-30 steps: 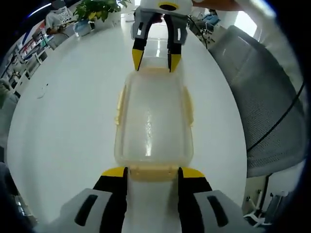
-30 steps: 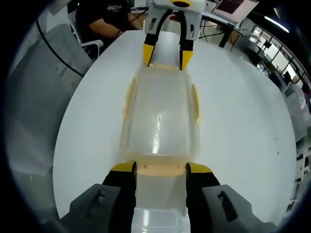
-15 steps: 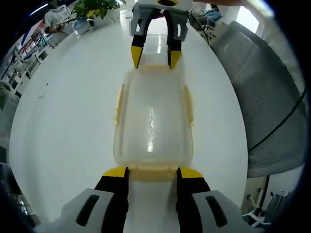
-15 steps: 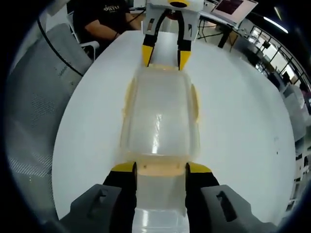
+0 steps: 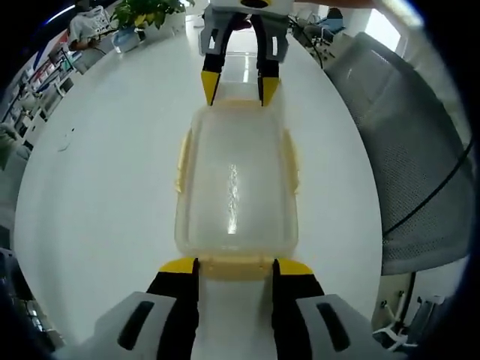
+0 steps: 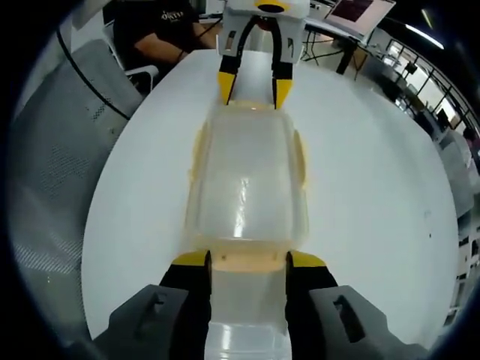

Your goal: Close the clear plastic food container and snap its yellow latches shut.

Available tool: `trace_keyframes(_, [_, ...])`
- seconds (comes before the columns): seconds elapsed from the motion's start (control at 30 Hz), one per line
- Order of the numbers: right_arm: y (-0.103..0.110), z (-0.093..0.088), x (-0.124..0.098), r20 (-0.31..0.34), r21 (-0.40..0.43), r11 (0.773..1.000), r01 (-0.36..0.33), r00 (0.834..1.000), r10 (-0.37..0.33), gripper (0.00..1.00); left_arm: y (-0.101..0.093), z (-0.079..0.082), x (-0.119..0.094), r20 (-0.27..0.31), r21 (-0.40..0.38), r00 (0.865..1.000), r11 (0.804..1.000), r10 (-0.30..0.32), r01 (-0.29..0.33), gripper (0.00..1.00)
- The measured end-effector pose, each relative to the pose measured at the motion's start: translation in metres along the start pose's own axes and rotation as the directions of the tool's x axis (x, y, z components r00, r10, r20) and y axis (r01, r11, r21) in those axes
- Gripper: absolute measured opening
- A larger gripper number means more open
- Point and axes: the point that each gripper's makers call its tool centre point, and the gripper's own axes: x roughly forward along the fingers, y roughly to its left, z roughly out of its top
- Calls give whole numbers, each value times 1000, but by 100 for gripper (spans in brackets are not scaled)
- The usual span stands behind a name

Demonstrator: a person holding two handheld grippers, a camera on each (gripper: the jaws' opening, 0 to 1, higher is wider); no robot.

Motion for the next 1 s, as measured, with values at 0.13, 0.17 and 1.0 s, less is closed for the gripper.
trace_keyframes(0.13, [0,0,0,-1,-5,1000,-1,1000,1,34,1,0,0,1,-1,1000,1000,-6,6,32])
trace_keyframes(0.17, [0,0,0,-1,-4,1000,-1,1000,1,34,1,-1,0,7,-3,1000,1000,-9,9,32])
trace_keyframes(1.0, [3,15,-20,17,-19,1000,2,1000,-1,34,-3,1,-20,7,-5,1000,1000,-5,5,33])
